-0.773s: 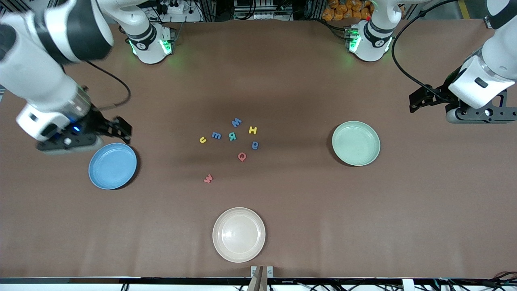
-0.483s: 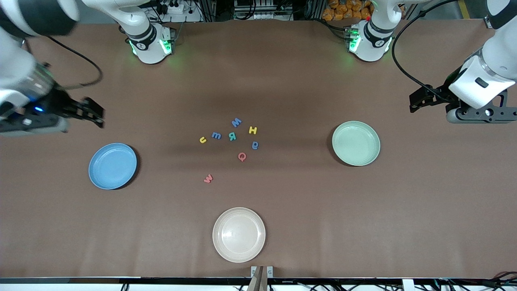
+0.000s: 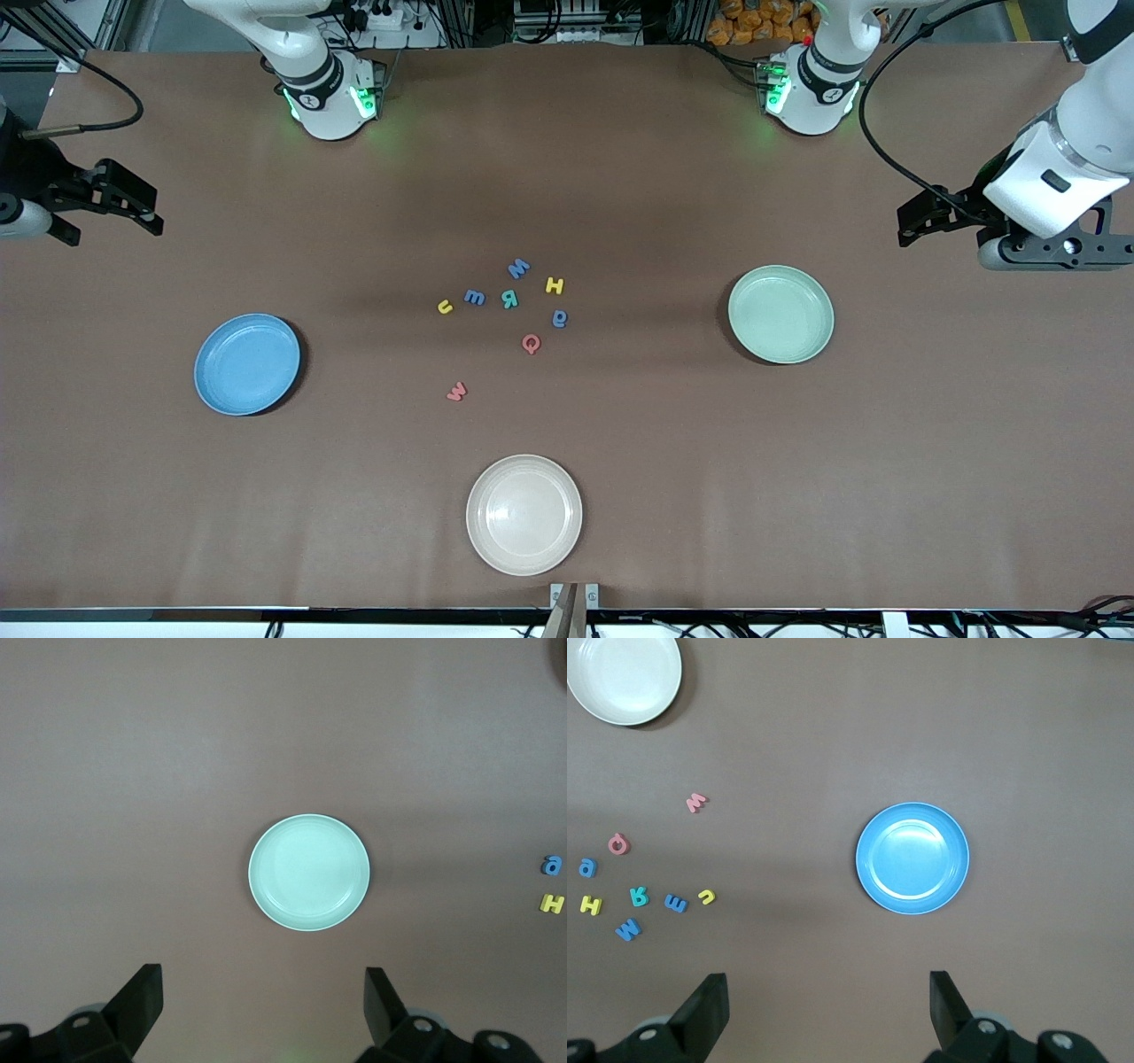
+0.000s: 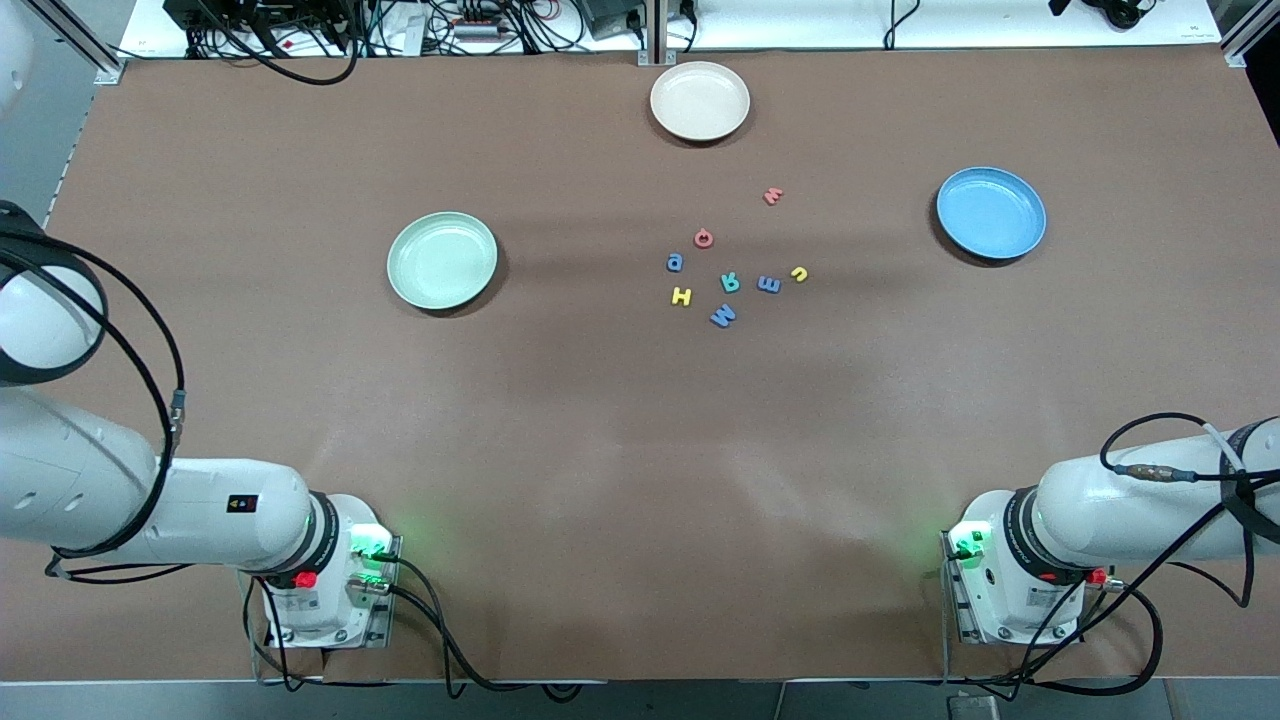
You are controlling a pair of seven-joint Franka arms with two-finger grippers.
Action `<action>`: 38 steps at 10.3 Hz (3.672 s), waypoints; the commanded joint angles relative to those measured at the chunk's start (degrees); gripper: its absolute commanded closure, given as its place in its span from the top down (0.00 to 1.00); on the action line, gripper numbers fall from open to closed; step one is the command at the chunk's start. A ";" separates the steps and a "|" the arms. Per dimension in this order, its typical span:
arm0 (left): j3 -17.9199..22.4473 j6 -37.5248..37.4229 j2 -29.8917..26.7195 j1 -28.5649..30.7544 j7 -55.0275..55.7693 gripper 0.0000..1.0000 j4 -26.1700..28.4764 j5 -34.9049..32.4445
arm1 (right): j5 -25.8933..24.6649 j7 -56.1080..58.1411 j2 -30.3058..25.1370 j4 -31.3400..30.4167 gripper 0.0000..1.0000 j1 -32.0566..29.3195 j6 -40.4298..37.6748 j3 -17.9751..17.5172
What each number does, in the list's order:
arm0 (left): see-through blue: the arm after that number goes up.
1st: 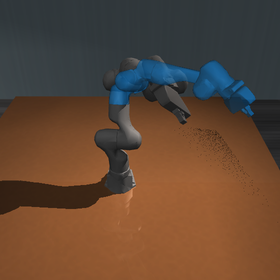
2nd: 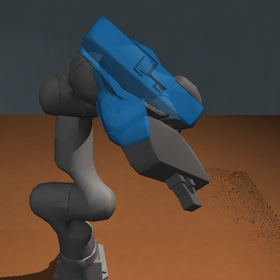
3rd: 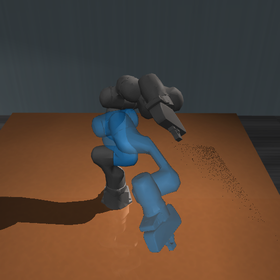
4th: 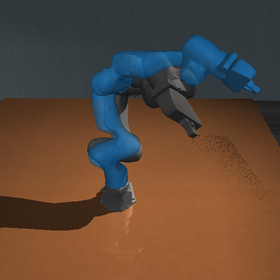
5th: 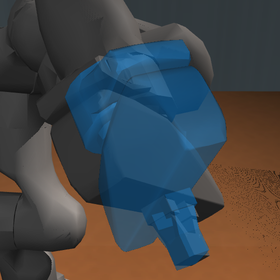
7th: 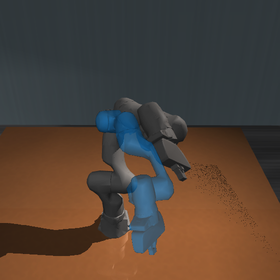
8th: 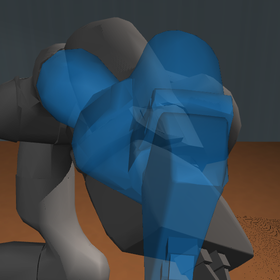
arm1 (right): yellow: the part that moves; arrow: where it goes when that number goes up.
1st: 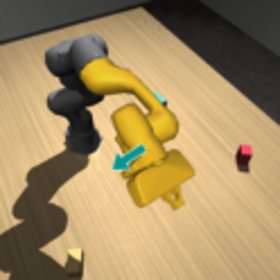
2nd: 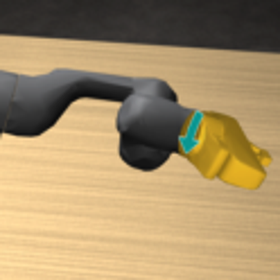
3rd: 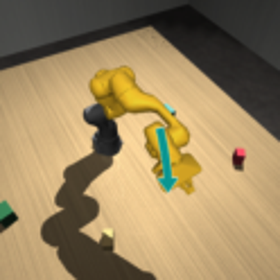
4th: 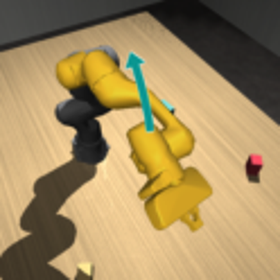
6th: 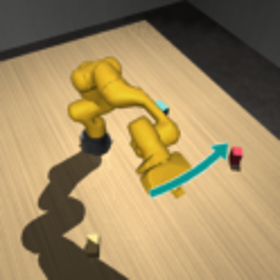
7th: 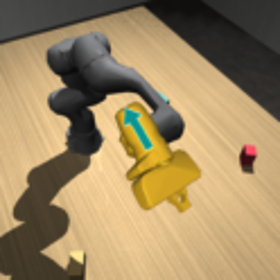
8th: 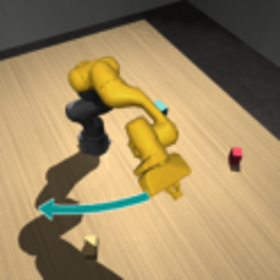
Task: Sort upper and lower case letters into plates
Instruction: 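Move the left gripper from rest toward the pink Q letter, then lower the left gripper and grasp the pink Q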
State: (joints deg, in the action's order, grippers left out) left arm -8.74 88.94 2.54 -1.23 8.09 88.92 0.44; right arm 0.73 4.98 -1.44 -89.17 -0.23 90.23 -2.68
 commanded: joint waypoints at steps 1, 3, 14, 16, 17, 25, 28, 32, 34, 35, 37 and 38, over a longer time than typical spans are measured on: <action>-1.44 -1.57 -0.52 -0.79 -1.15 1.00 0.20 1.67 | 0.50 0.03 0.39 0.93 1.00 -0.73 -0.23 -0.74; -8.27 -1.58 0.53 -1.40 0.07 1.00 0.46 2.02 | 0.50 -0.05 0.83 0.67 1.00 -0.65 -0.23 -0.74; -15.61 30.04 33.81 -23.09 28.44 1.00 -2.78 -11.12 | 1.02 -0.23 21.57 -6.72 1.00 -0.38 13.04 -0.66; -14.99 35.66 39.54 -26.44 32.59 1.00 -5.50 -12.39 | 0.76 -0.23 21.84 -6.72 1.00 -0.38 13.04 -0.66; -11.33 39.52 40.69 -29.33 32.17 1.00 -5.60 -12.30 | 0.59 -0.23 21.92 -6.72 1.00 -0.47 13.13 -0.57; 4.17 58.96 55.02 -44.12 28.30 1.00 -16.67 -12.30 | -0.03 -0.32 23.15 -6.19 1.00 -0.73 18.38 -0.04; 4.26 59.24 55.99 -44.56 28.12 1.00 -16.67 -12.30 | -0.03 -0.23 24.03 -6.19 1.00 -2.31 20.60 0.31; 4.17 58.63 56.00 -45.44 29.00 0.78 -16.50 -12.04 | -0.38 1.79 24.03 -6.28 1.00 -4.86 20.51 0.31; 4.26 56.96 55.91 -46.49 29.08 0.65 -16.50 -11.86 | -0.38 1.88 24.56 -6.10 1.00 -5.39 20.60 0.31; 4.26 56.61 55.91 -46.50 29.08 0.61 -16.32 -11.86 | -0.47 2.14 24.65 -6.10 1.00 -5.57 20.60 0.31; 4.26 55.99 55.91 -46.50 29.00 0.33 -16.32 -11.86 | -0.38 2.32 24.65 -6.10 1.00 -5.65 20.95 0.31; 4.26 55.99 55.91 -46.50 28.91 0.21 -16.23 -11.86 | -0.47 2.32 24.65 -6.10 1.00 -5.66 20.95 0.31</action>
State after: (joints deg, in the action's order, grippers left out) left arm -5.02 146.08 57.42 -46.98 36.26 73.32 -10.41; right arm 0.82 6.42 22.88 -95.82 -4.93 111.06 -1.63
